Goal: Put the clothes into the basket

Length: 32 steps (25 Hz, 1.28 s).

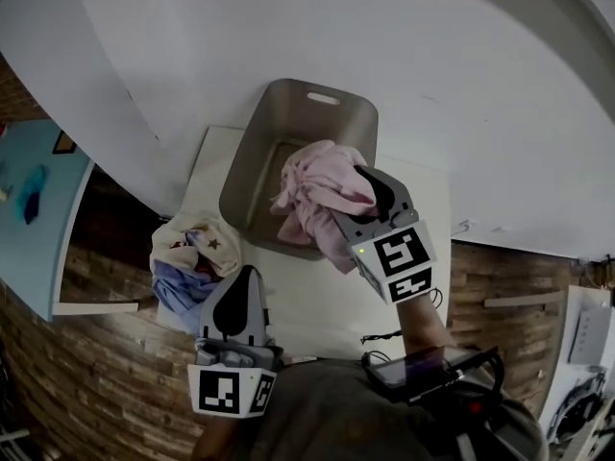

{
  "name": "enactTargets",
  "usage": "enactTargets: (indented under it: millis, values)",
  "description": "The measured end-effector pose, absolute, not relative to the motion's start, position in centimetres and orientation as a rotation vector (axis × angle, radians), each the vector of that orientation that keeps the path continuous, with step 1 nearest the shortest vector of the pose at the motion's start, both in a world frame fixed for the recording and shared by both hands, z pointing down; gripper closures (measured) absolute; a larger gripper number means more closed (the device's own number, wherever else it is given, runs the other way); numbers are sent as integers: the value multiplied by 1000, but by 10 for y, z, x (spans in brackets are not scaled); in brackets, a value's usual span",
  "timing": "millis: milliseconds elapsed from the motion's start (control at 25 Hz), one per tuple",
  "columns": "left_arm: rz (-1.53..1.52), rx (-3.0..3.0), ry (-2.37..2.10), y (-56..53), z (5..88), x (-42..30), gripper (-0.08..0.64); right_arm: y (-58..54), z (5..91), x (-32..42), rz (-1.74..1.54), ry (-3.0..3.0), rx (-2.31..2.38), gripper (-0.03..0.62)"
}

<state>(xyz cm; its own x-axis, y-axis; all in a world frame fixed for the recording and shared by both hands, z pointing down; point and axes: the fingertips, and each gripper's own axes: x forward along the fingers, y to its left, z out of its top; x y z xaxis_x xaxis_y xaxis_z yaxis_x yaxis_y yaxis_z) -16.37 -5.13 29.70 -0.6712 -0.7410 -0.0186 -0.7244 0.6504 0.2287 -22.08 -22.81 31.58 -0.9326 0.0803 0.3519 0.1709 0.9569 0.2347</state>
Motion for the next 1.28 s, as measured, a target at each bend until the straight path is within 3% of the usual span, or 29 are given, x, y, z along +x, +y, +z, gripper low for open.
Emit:
enactTargets:
  millis: [120, 480, 680, 920, 1280]
  values:
    - [-338, 1227, -2799, -50, 294, -168, 552, -215, 329, -220, -482, -2678, -265, 291]
    - [-327, 1238, -2816, -49, 287, -166, 552, -207, 316, -193, -393, -2700, -404, 300]
    - [-319, 1294, -2807, -56, 281, -155, 552, -216, 302, -173, -369, -2757, -364, 356]
    - [-291, 1357, -2787, -66, 275, -137, 552, -228, 310, -142, -288, -2807, -266, 474]
    - [-231, 1372, -2794, -76, 272, -117, 552, -232, 309, -112, -122, -2923, -240, 535]
